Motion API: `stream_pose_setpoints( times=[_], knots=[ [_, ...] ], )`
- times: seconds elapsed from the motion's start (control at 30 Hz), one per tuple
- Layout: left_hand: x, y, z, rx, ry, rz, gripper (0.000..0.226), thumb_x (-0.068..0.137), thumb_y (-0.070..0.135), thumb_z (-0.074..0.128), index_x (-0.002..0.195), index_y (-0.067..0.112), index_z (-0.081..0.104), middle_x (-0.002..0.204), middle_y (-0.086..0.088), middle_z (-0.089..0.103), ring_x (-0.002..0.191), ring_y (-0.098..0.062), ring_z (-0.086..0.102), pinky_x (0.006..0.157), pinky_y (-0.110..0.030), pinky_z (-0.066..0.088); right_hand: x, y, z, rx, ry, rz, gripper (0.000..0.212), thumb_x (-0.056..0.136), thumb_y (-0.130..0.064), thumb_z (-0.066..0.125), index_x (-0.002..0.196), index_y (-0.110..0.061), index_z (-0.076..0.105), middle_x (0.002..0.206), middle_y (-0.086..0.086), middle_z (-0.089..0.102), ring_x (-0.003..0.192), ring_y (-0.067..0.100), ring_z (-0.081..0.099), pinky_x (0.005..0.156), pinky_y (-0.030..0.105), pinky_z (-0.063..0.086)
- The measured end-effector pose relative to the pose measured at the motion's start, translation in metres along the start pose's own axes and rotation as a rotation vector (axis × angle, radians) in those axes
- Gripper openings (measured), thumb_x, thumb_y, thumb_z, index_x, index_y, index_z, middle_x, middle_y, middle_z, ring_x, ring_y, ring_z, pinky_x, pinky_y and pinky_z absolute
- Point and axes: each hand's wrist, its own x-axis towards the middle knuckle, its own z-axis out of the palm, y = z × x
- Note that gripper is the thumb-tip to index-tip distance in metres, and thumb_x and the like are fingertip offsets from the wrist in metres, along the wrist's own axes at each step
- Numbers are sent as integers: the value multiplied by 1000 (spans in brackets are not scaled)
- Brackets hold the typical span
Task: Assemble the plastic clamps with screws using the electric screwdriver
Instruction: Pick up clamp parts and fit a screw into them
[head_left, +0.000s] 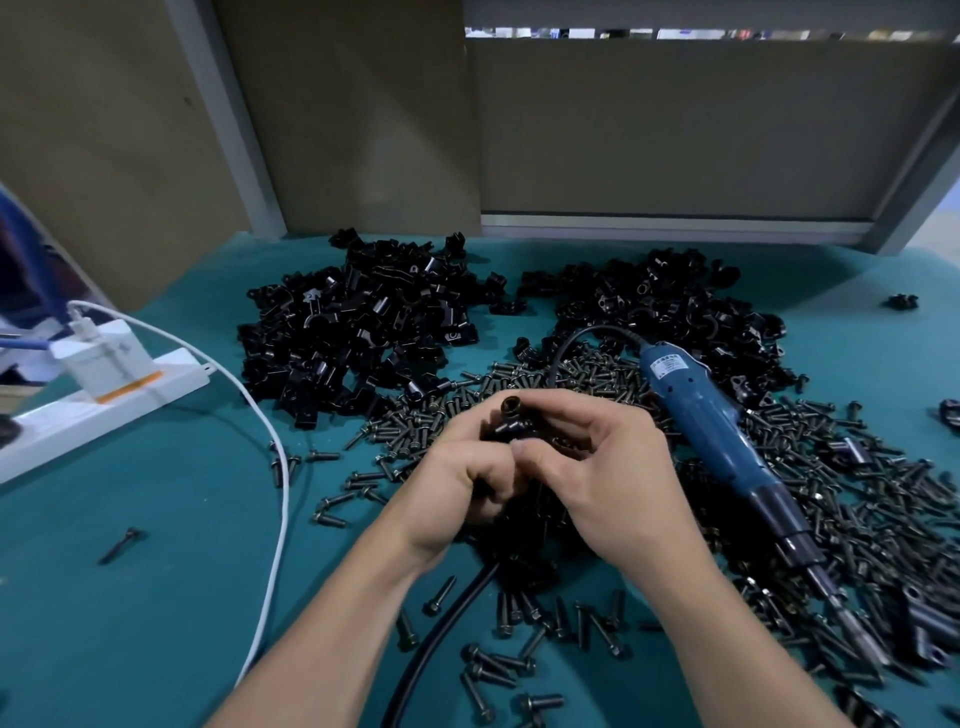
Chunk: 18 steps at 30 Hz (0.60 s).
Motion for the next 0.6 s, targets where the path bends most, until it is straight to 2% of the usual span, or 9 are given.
stream_pose_setpoints(
  times=[0.07,0.1,0.17,0.23,0.3,0.37,0.43,0.5,0.6],
  knots=[
    [0,0,0,34,43,-22,46,68,27,52,109,26,72,67,11,55,54,-5,44,44,-18,29,-1,0,-1,11,13,13,39,80,-10,87,104,-40,80,100,-24,77,100,-5,72,94,23,58],
    [0,0,1,87,97,-53,42,72,40,52,109,30,71,69,13,56,55,-4,47,46,-19,32,-2,1,-2,13,8,17,39,79,-11,88,103,-41,80,99,-24,77,99,-5,72,92,21,57],
    [0,-1,5,297,233,-103,42,78,67,46,105,42,67,70,18,62,58,1,54,54,-23,39,-1,3,-4,-2,-13,24,34,80,-17,88,103,-41,81,94,-20,79,94,-2,74,88,22,59],
    [-1,-3,8,503,356,-67,49,79,83,38,100,44,61,71,19,67,58,4,58,59,-27,44,0,5,-6,-9,-9,42,28,81,-23,87,103,-39,82,88,-17,79,88,0,75,83,24,60],
    [-1,-6,12,570,400,41,49,85,84,38,94,39,57,71,15,70,58,2,62,57,-24,44,2,6,-8,7,10,66,29,79,-24,88,104,-37,82,91,-17,79,91,0,75,85,27,61],
    [-1,-5,16,526,384,141,42,91,77,44,91,36,58,67,11,69,57,-1,65,53,-18,44,2,6,-10,8,18,76,35,78,-23,90,109,-35,81,97,-17,80,98,0,74,91,32,61],
    [0,-2,17,466,386,219,33,95,67,50,89,36,59,59,14,62,49,1,56,47,-13,40,3,6,-12,-10,-20,62,47,80,-21,89,122,-37,75,106,-15,79,105,1,72,97,35,58],
    [1,1,15,415,415,244,31,95,65,50,88,37,60,58,19,57,45,2,48,44,-13,37,3,6,-13,58,-106,55,60,85,-8,81,137,-33,64,109,-9,79,105,10,75,97,38,58],
    [2,2,11,371,441,231,35,94,69,49,99,38,66,62,22,58,44,2,48,42,-15,38,5,5,-12,123,-103,69,48,89,-1,76,128,-25,64,101,-2,81,94,19,78,94,46,60]
  ],
)
